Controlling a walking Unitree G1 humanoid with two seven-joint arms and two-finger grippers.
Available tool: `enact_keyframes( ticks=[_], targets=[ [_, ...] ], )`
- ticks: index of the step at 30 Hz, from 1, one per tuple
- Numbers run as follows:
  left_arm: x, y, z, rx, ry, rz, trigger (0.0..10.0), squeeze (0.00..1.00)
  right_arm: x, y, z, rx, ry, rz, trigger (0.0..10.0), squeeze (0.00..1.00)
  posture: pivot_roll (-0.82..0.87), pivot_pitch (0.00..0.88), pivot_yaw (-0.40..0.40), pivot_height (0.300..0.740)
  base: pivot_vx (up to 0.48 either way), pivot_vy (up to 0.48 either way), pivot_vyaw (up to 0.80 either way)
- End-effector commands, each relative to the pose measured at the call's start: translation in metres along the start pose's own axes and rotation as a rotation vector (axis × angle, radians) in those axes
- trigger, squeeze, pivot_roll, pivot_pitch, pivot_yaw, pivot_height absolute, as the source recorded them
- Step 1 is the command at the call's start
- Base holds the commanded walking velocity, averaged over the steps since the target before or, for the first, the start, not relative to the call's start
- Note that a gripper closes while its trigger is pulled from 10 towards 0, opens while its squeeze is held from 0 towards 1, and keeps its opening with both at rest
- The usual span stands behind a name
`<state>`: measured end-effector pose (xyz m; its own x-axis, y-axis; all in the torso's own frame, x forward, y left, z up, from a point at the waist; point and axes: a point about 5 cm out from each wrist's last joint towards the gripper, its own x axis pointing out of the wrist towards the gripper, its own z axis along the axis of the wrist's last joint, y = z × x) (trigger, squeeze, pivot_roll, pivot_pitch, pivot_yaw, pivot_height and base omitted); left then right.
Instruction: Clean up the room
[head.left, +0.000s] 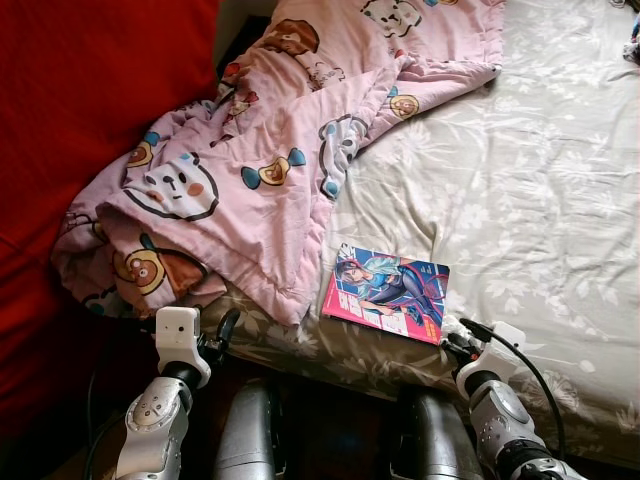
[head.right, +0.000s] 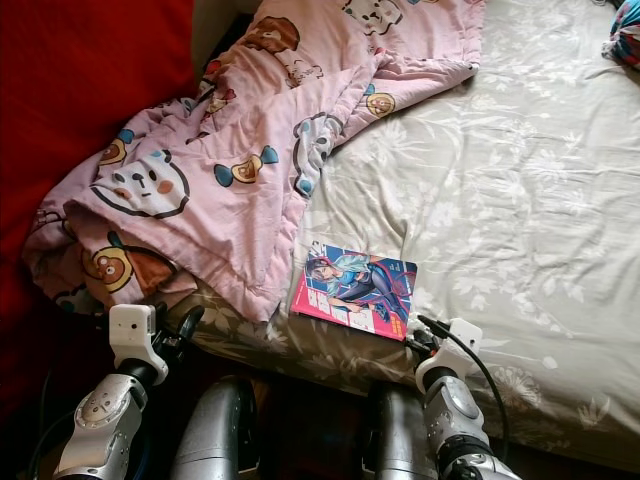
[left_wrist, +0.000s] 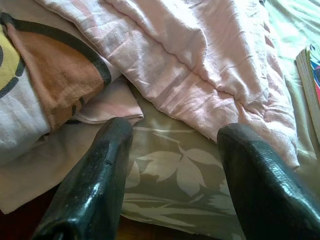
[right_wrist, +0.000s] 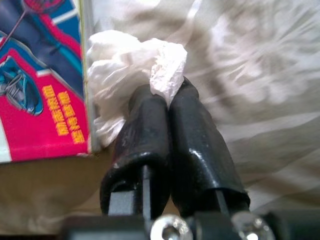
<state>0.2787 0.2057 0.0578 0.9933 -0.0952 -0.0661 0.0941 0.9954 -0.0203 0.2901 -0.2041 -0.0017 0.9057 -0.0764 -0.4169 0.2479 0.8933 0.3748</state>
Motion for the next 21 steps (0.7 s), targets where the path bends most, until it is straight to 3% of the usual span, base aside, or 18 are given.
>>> enact_keyframes(
  ticks=[1,4,6,11,15,18,21],
  targets=[
    [-0.008,0.005,-0.013,0.014,0.055,0.024,10.0,0.0,-0.001,-0.005,0.003,-0.009,-0.034,-0.027,0.0,0.0,0.11,0.262,0.033,0.607,0.0,0.0,0.0],
    [-0.01,0.005,-0.018,0.003,0.066,0.038,10.0,0.0,-0.002,-0.009,0.013,-0.025,-0.108,-0.039,0.0,0.0,0.09,0.241,0.025,0.607,0.0,0.0,0.0],
    [-0.014,0.005,-0.025,-0.008,0.087,0.05,10.0,0.0,-0.006,-0.016,0.022,-0.084,-0.191,-0.042,0.0,0.0,0.07,0.218,0.018,0.607,0.0,0.0,0.0],
    [-0.023,0.004,-0.042,-0.045,0.13,0.088,10.0,0.0,-0.024,-0.034,0.024,-0.161,-0.299,-0.051,0.0,0.0,0.04,0.164,0.009,0.607,0.0,0.0,0.0],
    [-0.025,0.001,-0.047,-0.051,0.144,0.091,10.0,0.0,-0.029,-0.034,0.025,-0.173,-0.334,-0.038,0.0,0.0,0.03,0.136,0.004,0.607,0.0,0.0,0.0],
    [-0.023,0.001,-0.051,-0.054,0.161,0.103,10.0,0.0,-0.033,-0.024,0.023,-0.224,-0.362,0.007,0.0,0.0,0.03,0.106,-0.008,0.607,0.0,0.0,0.0],
    [-0.02,0.005,-0.051,-0.07,0.158,0.139,10.0,0.0,-0.035,-0.014,0.02,-0.219,-0.368,0.039,0.0,0.0,0.03,0.087,-0.014,0.607,0.0,0.0,0.0]
  ],
)
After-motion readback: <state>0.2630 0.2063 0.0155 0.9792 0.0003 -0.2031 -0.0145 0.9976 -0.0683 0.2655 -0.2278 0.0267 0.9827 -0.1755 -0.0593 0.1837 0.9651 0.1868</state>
